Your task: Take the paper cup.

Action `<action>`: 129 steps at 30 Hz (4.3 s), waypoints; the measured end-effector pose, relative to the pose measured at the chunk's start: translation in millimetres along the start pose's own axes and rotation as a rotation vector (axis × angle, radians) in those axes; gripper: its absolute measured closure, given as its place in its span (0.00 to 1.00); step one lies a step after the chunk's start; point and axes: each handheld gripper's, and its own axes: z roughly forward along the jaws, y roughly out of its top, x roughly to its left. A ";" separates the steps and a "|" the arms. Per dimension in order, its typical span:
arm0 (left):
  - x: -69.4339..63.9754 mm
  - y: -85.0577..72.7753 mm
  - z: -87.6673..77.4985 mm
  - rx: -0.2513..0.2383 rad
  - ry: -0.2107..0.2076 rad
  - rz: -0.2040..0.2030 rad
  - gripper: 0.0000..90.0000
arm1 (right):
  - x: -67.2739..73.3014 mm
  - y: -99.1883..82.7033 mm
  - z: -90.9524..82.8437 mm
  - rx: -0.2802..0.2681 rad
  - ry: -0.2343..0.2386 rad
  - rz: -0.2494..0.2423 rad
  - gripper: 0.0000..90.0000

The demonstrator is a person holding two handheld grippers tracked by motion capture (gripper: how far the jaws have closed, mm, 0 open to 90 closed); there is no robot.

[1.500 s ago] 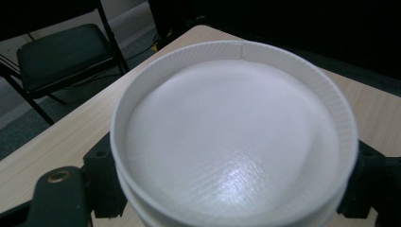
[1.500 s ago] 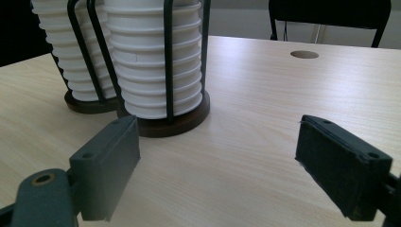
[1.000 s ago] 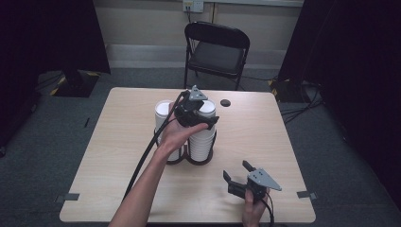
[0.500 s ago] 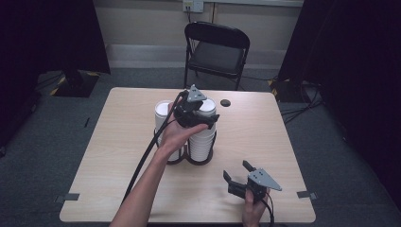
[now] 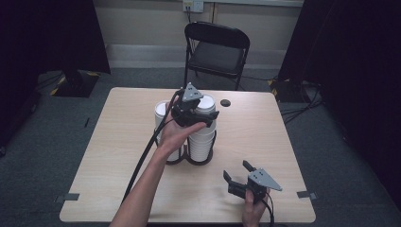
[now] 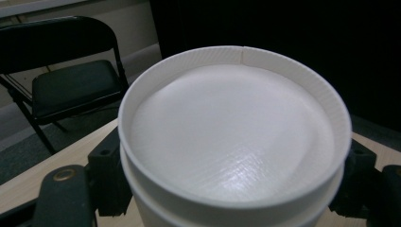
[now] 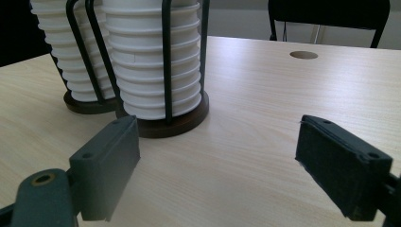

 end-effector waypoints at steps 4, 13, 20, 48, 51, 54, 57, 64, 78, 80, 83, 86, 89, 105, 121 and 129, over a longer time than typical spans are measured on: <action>-3.3 0.5 -0.9 -0.012 0.012 0.022 0.24 | 0.0 0.0 -0.1 -0.001 0.000 -0.001 0.15; -0.9 3.9 -8.4 -0.060 -0.005 -0.002 0.24 | 0.0 0.0 -0.1 -0.001 0.000 -0.001 0.15; -0.2 8.7 -15.8 -0.106 -0.016 -0.016 0.24 | 0.0 0.0 0.0 0.000 0.000 -0.001 0.15; -1.7 31.5 -44.7 -0.239 -0.038 -0.059 0.24 | 0.1 -0.1 -0.1 -0.002 0.000 -0.003 0.15; -1.1 34.3 -49.4 -0.244 -0.042 -0.067 0.24 | 0.0 -0.1 -0.1 -0.001 0.000 -0.002 0.15; -0.4 34.1 -55.6 -0.261 -0.039 -0.074 0.24 | 0.0 0.0 0.0 -0.001 0.001 -0.003 0.15; -0.5 33.7 -59.2 -0.250 -0.033 -0.067 0.24 | 0.1 0.0 0.1 0.001 0.000 -0.002 0.15; -7.7 29.3 -71.7 -0.267 -0.038 -0.046 0.24 | 0.2 0.0 -0.1 0.000 0.000 -0.002 0.15; -11.4 16.3 -83.7 -0.268 -0.023 -0.065 0.24 | 0.2 0.0 0.0 0.001 -0.001 -0.004 0.15; -11.3 13.9 -87.0 -0.272 -0.028 -0.070 0.24 | 0.3 0.0 0.0 0.000 -0.001 -0.003 0.15; -11.8 11.4 -92.5 -0.277 -0.036 -0.065 0.24 | 0.8 0.1 0.4 0.003 -0.002 -0.008 0.15; -14.1 7.9 -98.4 -0.278 -0.050 -0.061 0.24 | 0.3 0.1 0.0 0.002 -0.003 -0.003 0.15; -14.5 2.2 -102.9 -0.283 -0.074 -0.078 0.24 | 0.3 0.1 0.3 0.004 -0.006 -0.004 0.15; -30.6 -28.8 -115.6 -0.277 -0.122 -0.065 0.24 | 0.2 0.4 0.8 0.012 -0.008 0.001 0.15; -37.1 -84.1 -103.2 -0.189 -0.117 -0.127 0.24 | 16.4 2.9 11.1 0.070 0.093 -0.052 0.15; -31.1 -115.0 -87.8 -0.168 -0.113 -0.212 0.24 | 36.2 3.2 16.1 0.092 0.129 -0.091 0.18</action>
